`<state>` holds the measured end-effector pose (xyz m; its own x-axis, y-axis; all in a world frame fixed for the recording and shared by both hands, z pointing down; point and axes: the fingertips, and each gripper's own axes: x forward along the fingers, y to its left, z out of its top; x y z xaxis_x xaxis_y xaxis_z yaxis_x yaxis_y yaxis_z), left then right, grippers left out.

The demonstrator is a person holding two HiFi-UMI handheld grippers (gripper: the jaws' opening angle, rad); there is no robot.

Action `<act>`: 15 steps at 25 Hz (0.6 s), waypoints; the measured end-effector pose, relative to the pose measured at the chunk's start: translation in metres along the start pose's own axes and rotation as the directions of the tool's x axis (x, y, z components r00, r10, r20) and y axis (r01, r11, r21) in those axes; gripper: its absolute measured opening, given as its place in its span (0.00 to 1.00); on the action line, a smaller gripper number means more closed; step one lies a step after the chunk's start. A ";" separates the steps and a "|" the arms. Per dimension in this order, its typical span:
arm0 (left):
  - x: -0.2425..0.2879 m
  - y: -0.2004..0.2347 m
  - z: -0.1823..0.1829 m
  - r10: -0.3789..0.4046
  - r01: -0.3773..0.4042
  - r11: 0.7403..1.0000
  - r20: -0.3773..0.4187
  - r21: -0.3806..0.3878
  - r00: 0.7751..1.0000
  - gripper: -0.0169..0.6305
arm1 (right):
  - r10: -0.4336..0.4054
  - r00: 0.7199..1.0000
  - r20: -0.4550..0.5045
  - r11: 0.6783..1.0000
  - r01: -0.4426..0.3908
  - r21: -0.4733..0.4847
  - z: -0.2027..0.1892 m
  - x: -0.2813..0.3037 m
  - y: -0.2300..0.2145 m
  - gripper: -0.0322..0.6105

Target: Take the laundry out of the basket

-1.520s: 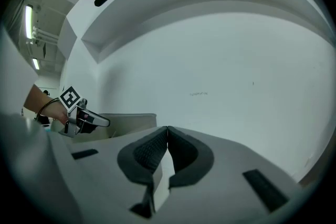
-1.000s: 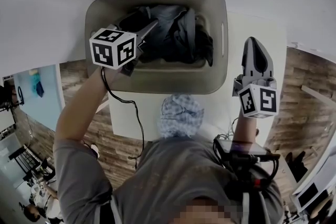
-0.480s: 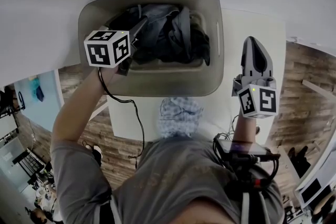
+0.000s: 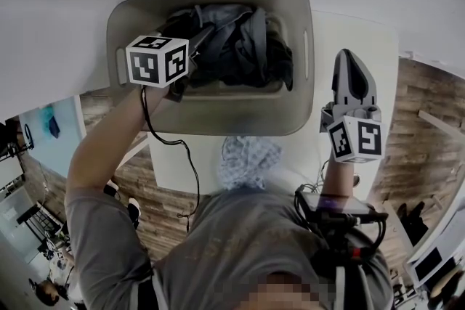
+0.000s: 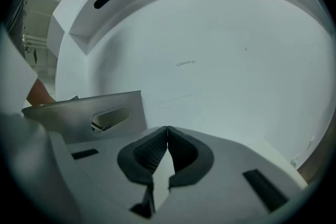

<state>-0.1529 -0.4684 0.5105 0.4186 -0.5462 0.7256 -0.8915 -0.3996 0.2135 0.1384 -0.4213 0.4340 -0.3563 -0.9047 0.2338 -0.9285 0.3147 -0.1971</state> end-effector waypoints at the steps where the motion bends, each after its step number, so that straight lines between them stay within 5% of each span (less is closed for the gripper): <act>1: 0.002 -0.002 0.000 -0.011 0.011 1.000 -0.007 0.004 1.000 0.34 | 0.001 1.000 0.000 1.000 -0.001 0.001 -0.001 0.001 -0.001 0.06; 4: 0.003 -0.011 0.000 -0.030 0.031 0.999 -0.022 0.034 0.999 0.21 | 0.005 1.000 0.001 1.000 -0.005 0.003 0.000 0.002 0.000 0.06; 9: -0.009 -0.015 0.007 -0.034 0.035 0.998 -0.015 0.052 0.999 0.14 | 0.009 1.000 0.020 1.000 -0.009 -0.002 0.011 -0.004 0.005 0.06; 15: -0.045 -0.031 0.047 -0.023 0.010 0.996 0.148 0.085 0.989 0.13 | 0.020 0.998 0.057 1.000 -0.019 -0.015 0.026 -0.017 0.012 0.06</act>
<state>-0.1358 -0.4657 0.4400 0.4596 -0.6397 0.6161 -0.8693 -0.4663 0.1642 0.1358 -0.4096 0.4032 -0.3678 -0.9132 0.1756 -0.9232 0.3360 -0.1868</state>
